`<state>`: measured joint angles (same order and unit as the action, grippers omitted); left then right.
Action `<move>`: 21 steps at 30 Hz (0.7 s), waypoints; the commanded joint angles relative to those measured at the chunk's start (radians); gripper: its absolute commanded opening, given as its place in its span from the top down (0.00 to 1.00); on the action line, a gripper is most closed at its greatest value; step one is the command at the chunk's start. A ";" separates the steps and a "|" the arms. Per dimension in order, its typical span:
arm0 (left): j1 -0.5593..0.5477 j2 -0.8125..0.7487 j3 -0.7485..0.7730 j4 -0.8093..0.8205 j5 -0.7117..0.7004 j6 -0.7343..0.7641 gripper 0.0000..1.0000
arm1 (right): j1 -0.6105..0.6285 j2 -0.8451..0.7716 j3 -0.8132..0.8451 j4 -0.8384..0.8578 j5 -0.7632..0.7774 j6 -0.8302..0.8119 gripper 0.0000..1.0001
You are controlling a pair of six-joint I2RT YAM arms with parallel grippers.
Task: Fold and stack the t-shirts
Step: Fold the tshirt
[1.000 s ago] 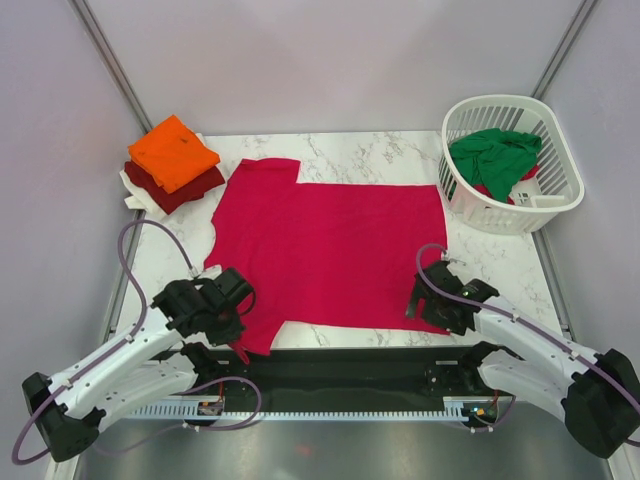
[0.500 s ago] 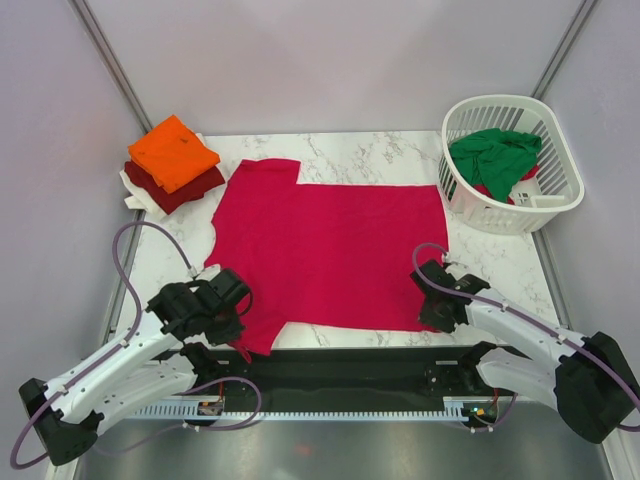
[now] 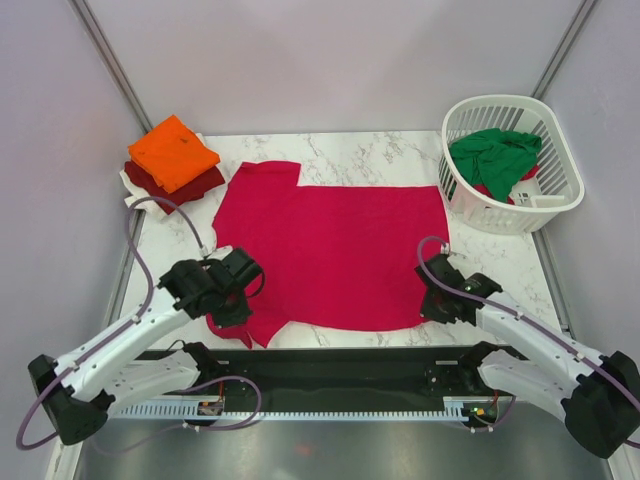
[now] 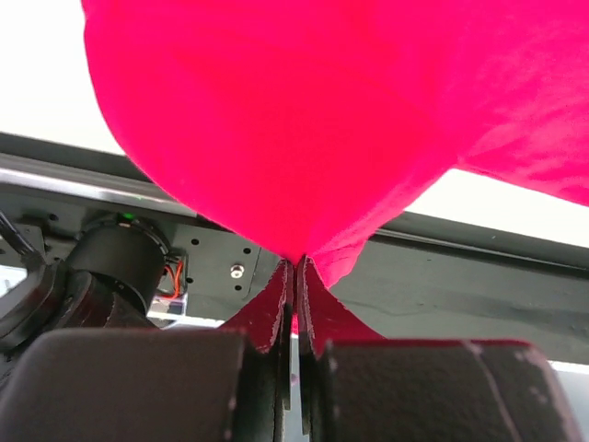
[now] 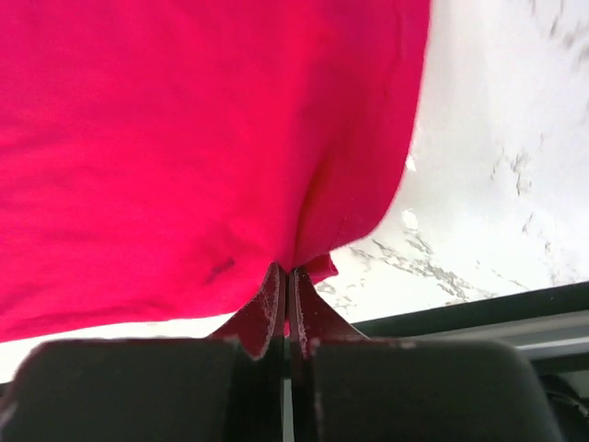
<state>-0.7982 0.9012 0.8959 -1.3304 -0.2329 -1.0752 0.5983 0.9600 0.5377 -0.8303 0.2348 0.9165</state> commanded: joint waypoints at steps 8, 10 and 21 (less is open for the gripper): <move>0.120 0.305 0.345 0.062 -0.074 0.357 0.98 | -0.002 0.080 0.303 0.009 0.211 -0.166 1.00; 0.181 0.349 0.414 0.077 -0.068 0.411 0.98 | -0.012 0.120 0.340 0.049 0.244 -0.209 1.00; 0.343 0.726 0.676 0.115 -0.022 0.655 0.98 | -0.138 0.338 0.387 0.247 0.259 -0.261 1.00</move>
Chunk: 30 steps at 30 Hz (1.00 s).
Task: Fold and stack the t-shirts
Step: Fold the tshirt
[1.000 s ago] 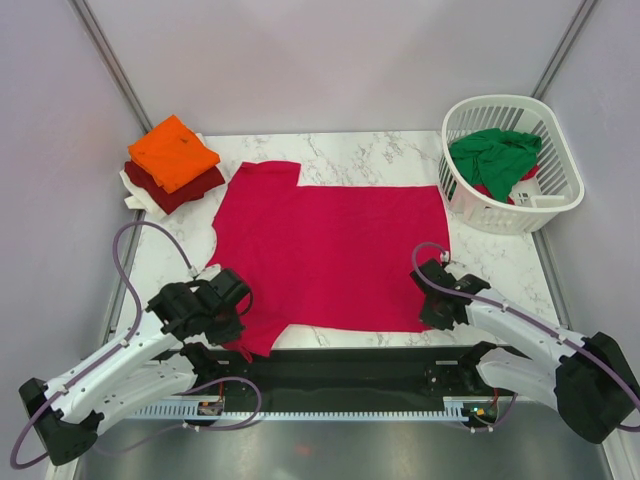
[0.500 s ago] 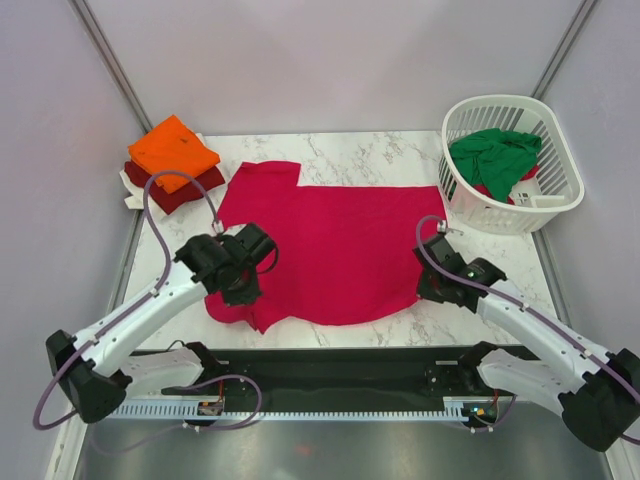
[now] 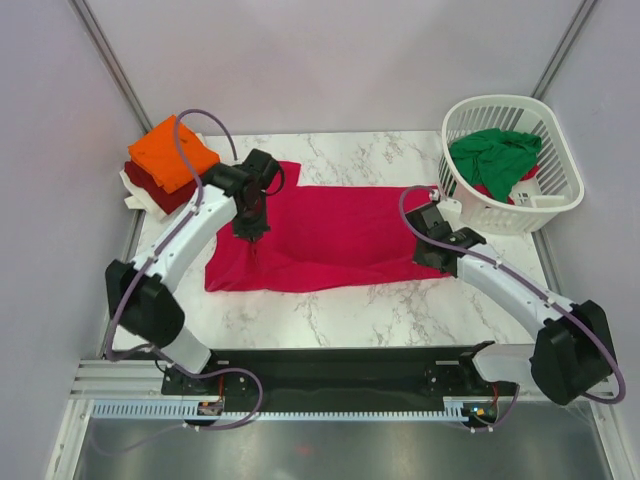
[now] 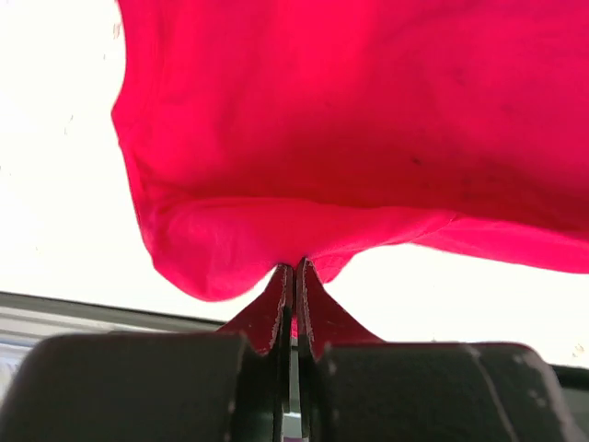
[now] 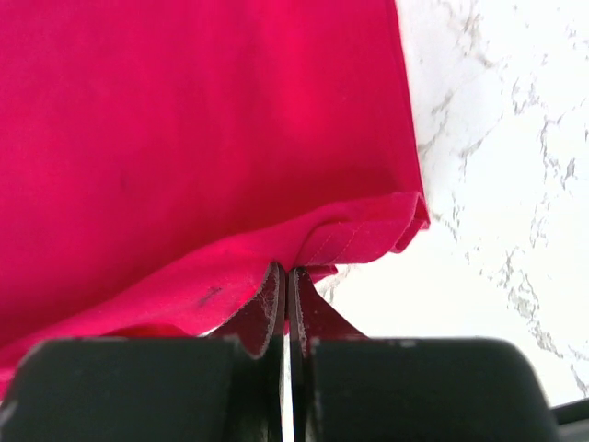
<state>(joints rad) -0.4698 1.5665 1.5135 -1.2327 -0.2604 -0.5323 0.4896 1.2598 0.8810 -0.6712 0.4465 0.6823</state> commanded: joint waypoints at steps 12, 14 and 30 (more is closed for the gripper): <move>0.086 0.374 0.296 0.025 -0.098 0.216 0.98 | -0.141 0.266 0.159 0.139 0.043 -0.078 1.00; 0.095 0.404 0.342 0.025 -0.115 0.242 0.98 | -0.149 0.280 0.154 0.153 0.032 -0.086 1.00; 0.129 0.672 0.623 -0.064 -0.387 0.212 0.26 | -0.178 0.302 0.288 0.153 0.087 -0.121 0.02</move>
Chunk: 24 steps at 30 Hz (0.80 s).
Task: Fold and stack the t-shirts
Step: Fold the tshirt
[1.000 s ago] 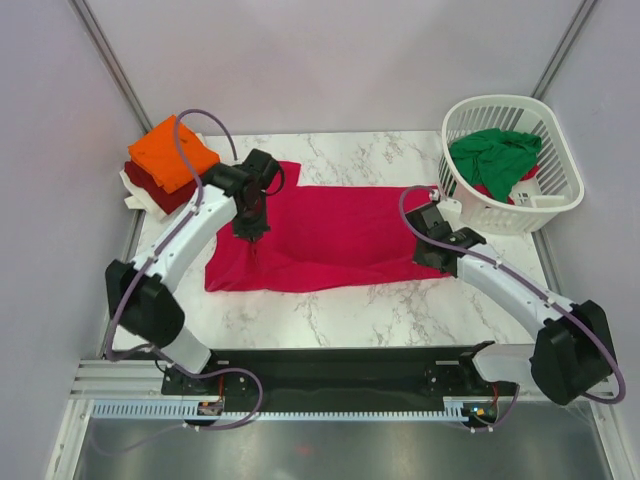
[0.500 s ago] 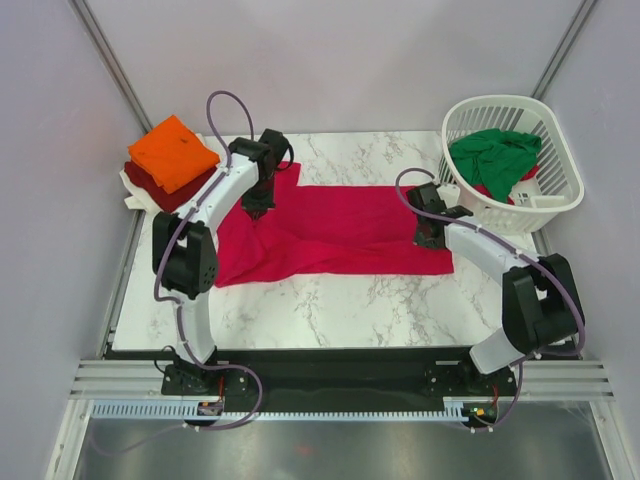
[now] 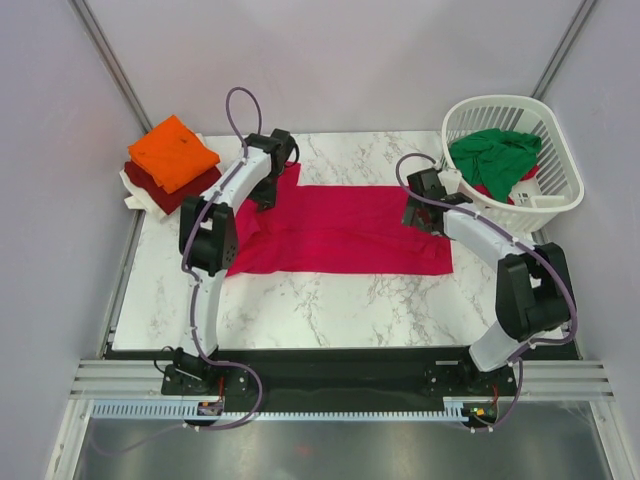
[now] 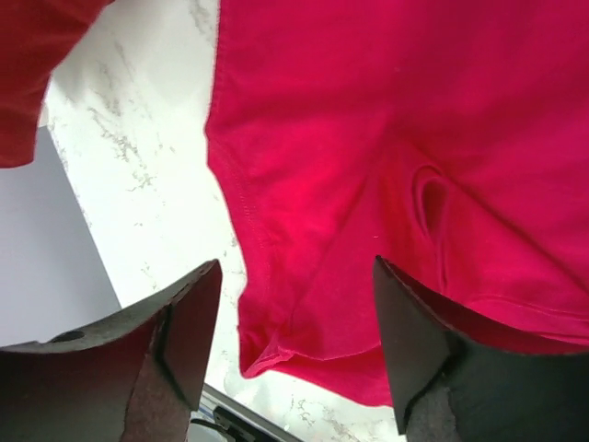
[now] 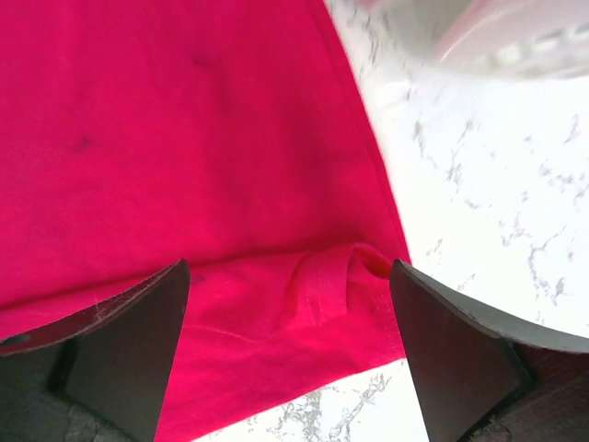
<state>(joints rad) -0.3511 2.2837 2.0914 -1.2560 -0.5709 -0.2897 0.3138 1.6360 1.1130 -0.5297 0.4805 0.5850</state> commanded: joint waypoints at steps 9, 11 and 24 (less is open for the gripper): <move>0.000 -0.415 -0.261 0.061 0.064 -0.091 0.38 | 0.005 -0.248 -0.096 0.091 -0.138 -0.060 0.03; -0.020 -0.502 -0.421 0.163 0.132 -0.068 0.47 | 0.010 -0.271 -0.154 0.131 -0.209 -0.066 0.06; -0.100 -0.438 -0.610 0.319 0.200 -0.019 0.39 | 0.015 -0.331 -0.259 0.169 -0.269 -0.100 0.17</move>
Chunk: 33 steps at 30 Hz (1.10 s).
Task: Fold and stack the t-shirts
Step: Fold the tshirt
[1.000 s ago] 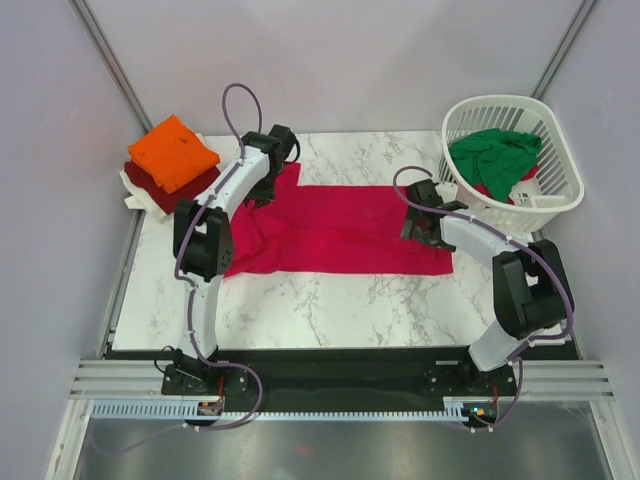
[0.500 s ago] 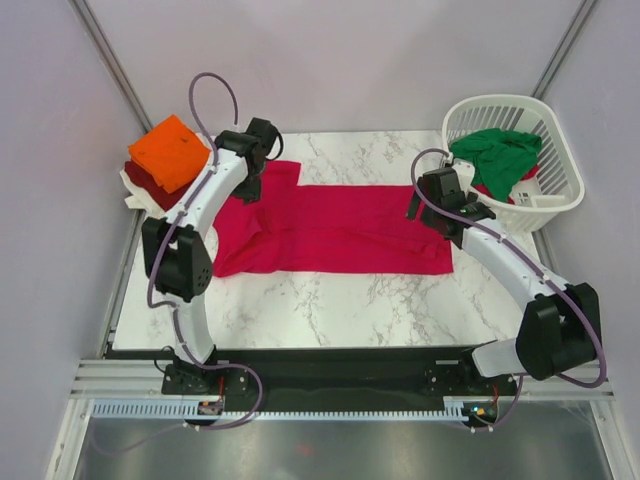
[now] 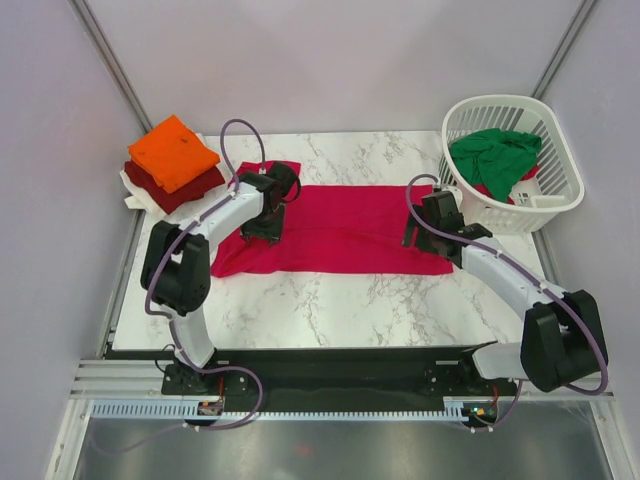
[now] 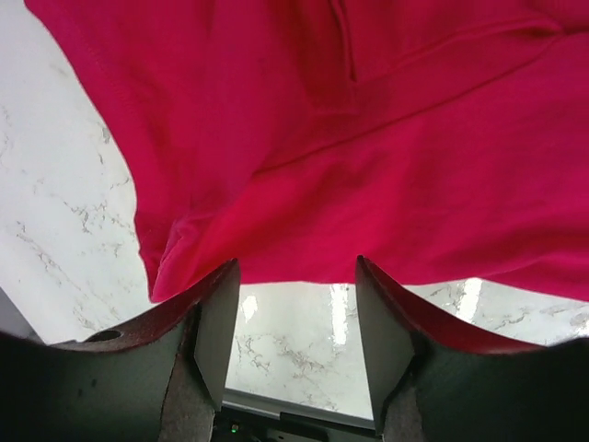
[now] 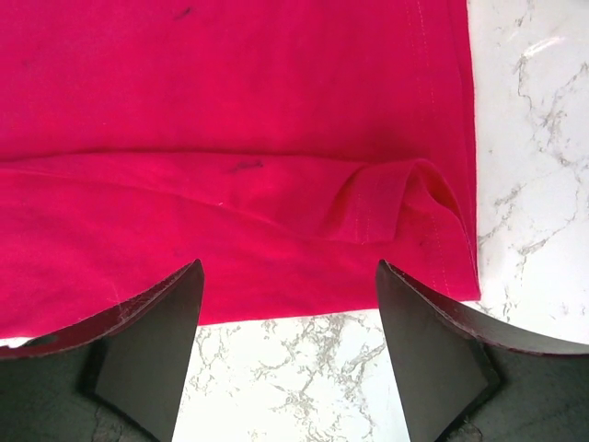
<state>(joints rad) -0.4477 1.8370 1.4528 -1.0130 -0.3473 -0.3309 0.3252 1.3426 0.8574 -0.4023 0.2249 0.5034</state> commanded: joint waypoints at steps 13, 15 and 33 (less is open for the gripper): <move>-0.006 0.206 0.155 0.073 -0.219 0.047 0.45 | 0.005 -0.042 -0.031 0.068 -0.059 -0.026 0.17; -0.005 0.223 0.175 0.070 -0.245 0.052 0.45 | 0.005 -0.037 -0.034 0.069 -0.061 -0.026 0.17; 0.282 0.205 0.304 -0.010 -0.381 -0.030 0.51 | 0.005 -0.065 -0.049 0.076 -0.068 -0.034 0.16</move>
<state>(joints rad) -0.0784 2.1822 1.7588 -1.0122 -0.6445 -0.3225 0.3252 1.3041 0.8074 -0.3527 0.1684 0.4808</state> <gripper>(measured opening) 0.478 0.836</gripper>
